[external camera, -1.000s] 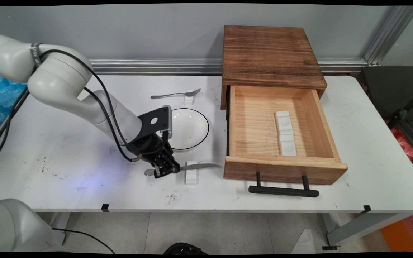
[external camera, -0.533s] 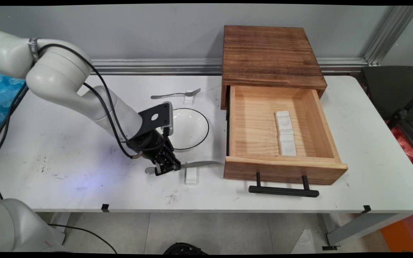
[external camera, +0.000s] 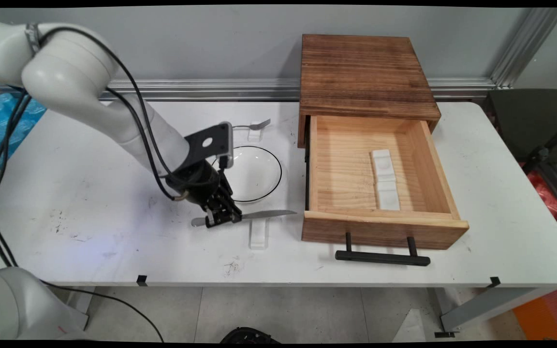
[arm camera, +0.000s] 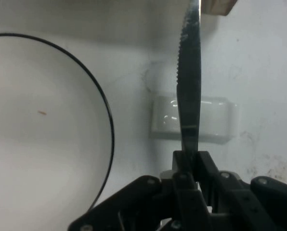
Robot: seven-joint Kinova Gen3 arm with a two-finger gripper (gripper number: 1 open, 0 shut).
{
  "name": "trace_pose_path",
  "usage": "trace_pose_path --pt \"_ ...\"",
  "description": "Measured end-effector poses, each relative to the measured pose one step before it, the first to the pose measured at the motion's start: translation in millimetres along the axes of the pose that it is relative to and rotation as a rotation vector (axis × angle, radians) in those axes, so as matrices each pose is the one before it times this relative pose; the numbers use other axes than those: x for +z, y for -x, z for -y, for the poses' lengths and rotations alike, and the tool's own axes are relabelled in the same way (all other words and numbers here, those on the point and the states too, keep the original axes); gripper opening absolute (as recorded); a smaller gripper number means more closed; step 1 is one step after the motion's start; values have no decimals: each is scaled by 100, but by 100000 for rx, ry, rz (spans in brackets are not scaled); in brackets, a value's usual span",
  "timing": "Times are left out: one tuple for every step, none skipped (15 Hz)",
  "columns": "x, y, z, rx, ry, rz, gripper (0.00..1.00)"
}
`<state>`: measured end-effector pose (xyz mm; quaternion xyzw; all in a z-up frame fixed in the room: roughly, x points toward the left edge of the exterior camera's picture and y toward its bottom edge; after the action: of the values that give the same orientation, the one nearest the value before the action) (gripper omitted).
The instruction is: Place the picked object into the drawer
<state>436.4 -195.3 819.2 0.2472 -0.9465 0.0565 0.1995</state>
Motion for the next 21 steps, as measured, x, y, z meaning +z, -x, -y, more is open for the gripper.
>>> trace_pose_path --pt "-542 -145 147 480 184 639 0" --pt "-751 -204 277 566 118 798 0" --pt "-568 -207 242 502 43 591 0" --pt "-557 -214 263 551 10 558 0" --pt "-388 -176 226 355 -24 304 0" --pt "-544 -250 305 564 -42 473 0" --pt "-657 -333 417 704 -144 528 0" --pt "-666 -348 448 717 -210 502 0" --pt "-560 -278 380 585 -198 497 0" --pt "-645 -309 430 599 -268 575 0" --pt "-654 -285 413 528 -287 663 0" --pt "-548 -244 348 429 -306 527 0" --pt "-632 -290 409 385 -450 551 0" --pt "-602 -333 418 315 -540 365 0" --pt "-473 -308 351 254 -470 205 0" --pt "-296 -240 240 197 -345 72 0" --pt "-425 -362 343 262 -533 -12 0" --pt "-504 -529 455 142 -740 -219 0" --pt "-321 -481 326 120 -478 -357 0" --pt "-279 -499 290 127 -396 -400 0" --pt "-163 -373 170 108 -223 -350 0"
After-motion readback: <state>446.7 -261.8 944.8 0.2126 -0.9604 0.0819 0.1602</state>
